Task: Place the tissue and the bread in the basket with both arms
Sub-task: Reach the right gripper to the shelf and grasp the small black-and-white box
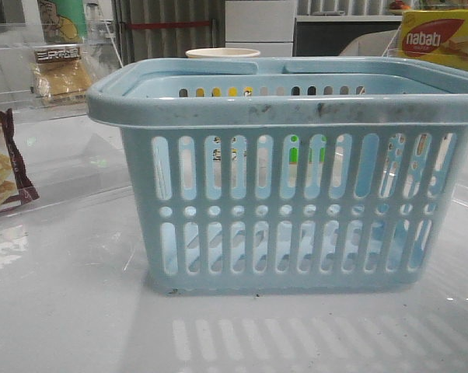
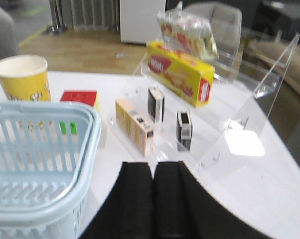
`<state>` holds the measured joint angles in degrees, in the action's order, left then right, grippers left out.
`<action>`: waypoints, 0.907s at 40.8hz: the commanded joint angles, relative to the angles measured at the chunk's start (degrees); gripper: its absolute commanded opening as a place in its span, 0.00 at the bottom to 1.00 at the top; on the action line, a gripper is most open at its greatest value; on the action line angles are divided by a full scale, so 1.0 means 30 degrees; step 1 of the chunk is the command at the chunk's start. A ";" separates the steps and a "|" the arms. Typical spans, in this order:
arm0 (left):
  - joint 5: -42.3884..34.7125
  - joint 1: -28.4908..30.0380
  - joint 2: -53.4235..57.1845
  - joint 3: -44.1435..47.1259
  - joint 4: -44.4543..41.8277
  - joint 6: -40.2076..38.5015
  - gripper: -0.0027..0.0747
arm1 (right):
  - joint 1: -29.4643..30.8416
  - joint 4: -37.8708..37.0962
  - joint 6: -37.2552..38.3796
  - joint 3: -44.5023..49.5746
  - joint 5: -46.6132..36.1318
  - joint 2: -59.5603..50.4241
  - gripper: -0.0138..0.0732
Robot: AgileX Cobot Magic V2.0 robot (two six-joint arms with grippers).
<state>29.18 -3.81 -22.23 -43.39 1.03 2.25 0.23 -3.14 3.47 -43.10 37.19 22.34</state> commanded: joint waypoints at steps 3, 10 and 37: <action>0.1095 -0.0146 -0.1540 -0.0617 0.0198 -0.0168 0.15 | 0.0024 -0.0118 -0.0041 0.0002 -0.0116 0.1838 0.22; 0.2841 -0.0146 -0.2805 -0.0584 0.0209 -0.0168 0.15 | 0.0024 -0.0118 -0.0041 0.0511 0.0943 0.3262 0.22; 0.2822 -0.0146 -0.4425 -0.0584 -0.0342 0.0024 0.69 | 0.0418 -0.0118 0.0163 0.0874 -0.0499 0.8234 0.78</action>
<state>42.44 -3.81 -35.10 -43.39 0.00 2.25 0.37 -2.93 3.60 -37.34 41.42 44.33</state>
